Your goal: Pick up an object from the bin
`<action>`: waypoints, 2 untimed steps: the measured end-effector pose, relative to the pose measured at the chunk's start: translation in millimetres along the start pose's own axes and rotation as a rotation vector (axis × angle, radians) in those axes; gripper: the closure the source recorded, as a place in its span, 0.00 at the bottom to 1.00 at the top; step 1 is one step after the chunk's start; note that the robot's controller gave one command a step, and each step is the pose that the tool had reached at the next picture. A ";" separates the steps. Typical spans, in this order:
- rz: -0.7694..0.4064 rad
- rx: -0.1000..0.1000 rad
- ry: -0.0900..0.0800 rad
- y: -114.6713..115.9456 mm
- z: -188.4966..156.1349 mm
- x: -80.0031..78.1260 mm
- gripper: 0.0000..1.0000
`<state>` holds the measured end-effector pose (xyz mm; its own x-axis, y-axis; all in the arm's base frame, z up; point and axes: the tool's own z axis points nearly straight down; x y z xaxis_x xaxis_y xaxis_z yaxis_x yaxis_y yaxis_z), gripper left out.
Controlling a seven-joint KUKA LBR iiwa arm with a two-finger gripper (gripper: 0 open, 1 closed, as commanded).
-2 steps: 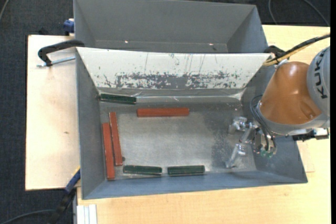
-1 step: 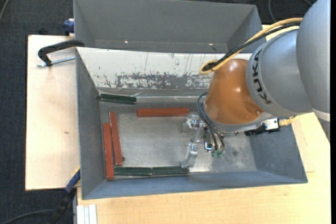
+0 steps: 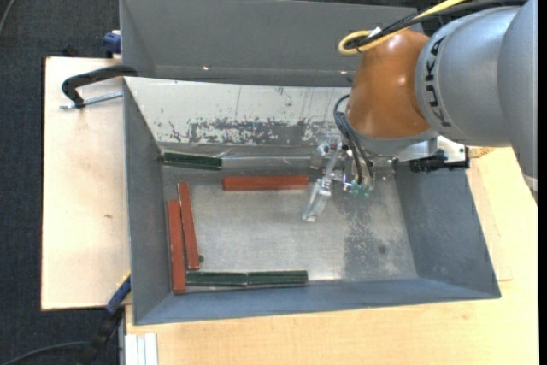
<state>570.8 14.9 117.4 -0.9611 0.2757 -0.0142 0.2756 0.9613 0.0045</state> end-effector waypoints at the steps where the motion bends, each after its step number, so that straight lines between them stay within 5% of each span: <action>1: 0.102 0.002 0.011 37.2 43.0 -20.7 0.00; 2: 0.102 0.003 0.010 36.1 41.4 -21.2 1.00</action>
Offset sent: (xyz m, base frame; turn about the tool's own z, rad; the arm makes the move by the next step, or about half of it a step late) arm 0.0298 0.0278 -0.0420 0.1040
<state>601.7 43.8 76.4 -0.9283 0.3718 -0.0040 0.3717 0.9283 0.0022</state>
